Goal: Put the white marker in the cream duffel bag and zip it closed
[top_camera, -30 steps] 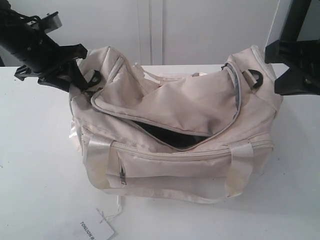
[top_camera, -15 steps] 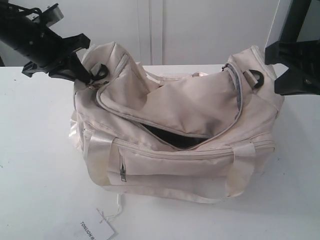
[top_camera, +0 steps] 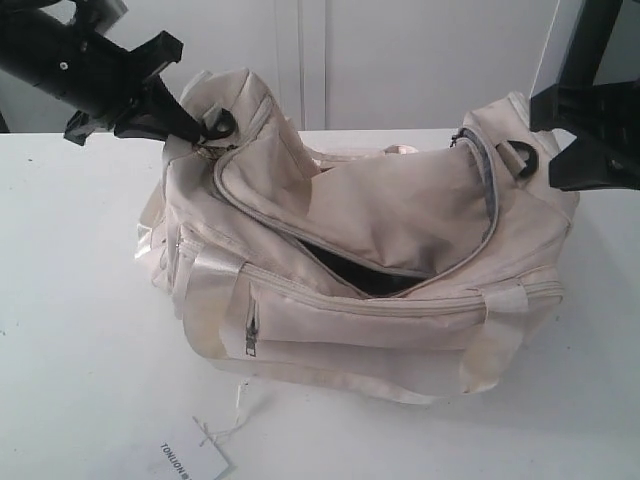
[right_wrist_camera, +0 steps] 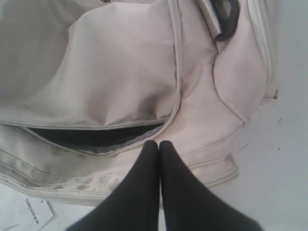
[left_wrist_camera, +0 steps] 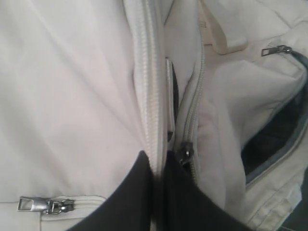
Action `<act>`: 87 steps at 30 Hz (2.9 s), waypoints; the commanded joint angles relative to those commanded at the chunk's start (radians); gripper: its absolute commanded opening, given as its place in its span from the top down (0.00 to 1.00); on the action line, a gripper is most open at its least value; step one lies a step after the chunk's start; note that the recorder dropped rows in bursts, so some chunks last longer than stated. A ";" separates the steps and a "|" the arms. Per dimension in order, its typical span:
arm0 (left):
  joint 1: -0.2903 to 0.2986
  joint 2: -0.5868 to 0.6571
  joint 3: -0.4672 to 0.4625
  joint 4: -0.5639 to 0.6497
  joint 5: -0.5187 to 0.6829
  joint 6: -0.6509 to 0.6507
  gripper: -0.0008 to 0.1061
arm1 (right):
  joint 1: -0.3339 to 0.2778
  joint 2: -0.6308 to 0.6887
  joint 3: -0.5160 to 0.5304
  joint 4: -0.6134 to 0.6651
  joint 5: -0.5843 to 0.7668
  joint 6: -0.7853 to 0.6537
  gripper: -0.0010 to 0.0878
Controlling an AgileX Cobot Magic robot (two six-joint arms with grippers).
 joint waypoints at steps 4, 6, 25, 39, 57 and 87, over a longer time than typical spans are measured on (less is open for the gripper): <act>0.022 0.000 0.000 -0.036 0.031 0.027 0.99 | 0.000 0.000 0.000 0.000 0.000 0.000 0.99; 0.024 0.000 0.000 -0.034 0.041 0.034 0.99 | 0.000 0.000 0.000 0.001 -0.002 0.000 0.99; 0.024 0.008 0.000 0.054 0.065 0.080 0.99 | 0.000 0.000 0.000 0.092 -0.001 -0.092 0.99; 0.024 0.023 0.000 0.050 0.050 0.080 0.81 | 0.000 0.000 0.000 0.092 -0.001 -0.094 0.99; 0.024 0.034 0.016 0.067 0.038 0.078 0.99 | 0.106 0.005 0.000 0.393 -0.082 -0.439 0.99; 0.028 0.030 0.016 -0.121 0.078 0.179 0.99 | 0.473 0.357 -0.055 0.526 -0.604 -0.699 0.99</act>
